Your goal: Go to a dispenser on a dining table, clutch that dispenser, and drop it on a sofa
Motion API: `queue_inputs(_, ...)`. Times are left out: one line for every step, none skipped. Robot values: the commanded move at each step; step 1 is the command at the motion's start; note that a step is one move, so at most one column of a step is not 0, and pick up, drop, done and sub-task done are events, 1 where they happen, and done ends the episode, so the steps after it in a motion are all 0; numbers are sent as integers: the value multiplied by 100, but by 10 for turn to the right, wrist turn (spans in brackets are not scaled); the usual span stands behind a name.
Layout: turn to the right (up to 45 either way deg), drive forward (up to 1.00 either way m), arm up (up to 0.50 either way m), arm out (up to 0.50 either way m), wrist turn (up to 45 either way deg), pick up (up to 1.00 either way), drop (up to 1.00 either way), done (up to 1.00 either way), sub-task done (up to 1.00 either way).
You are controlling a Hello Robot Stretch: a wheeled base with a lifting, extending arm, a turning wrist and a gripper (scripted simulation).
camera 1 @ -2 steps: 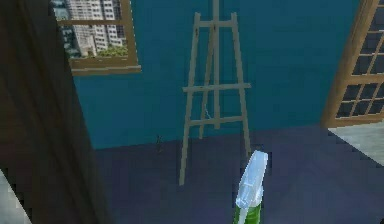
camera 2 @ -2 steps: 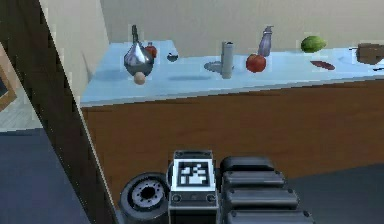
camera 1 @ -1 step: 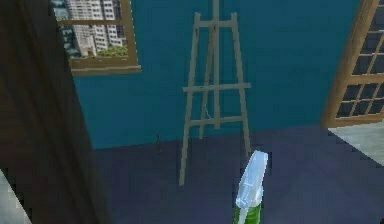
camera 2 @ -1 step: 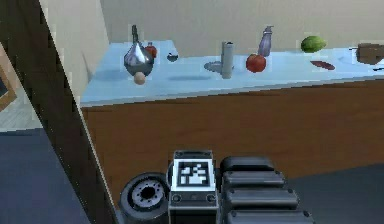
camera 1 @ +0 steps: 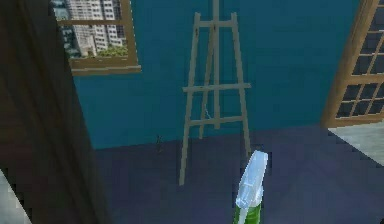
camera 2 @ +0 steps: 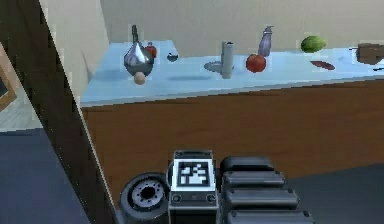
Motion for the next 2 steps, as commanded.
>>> queue_inputs(450,0,0,0,0,0,0,0,0)
queue_inputs(450,0,0,0,0,0,0,0,0)
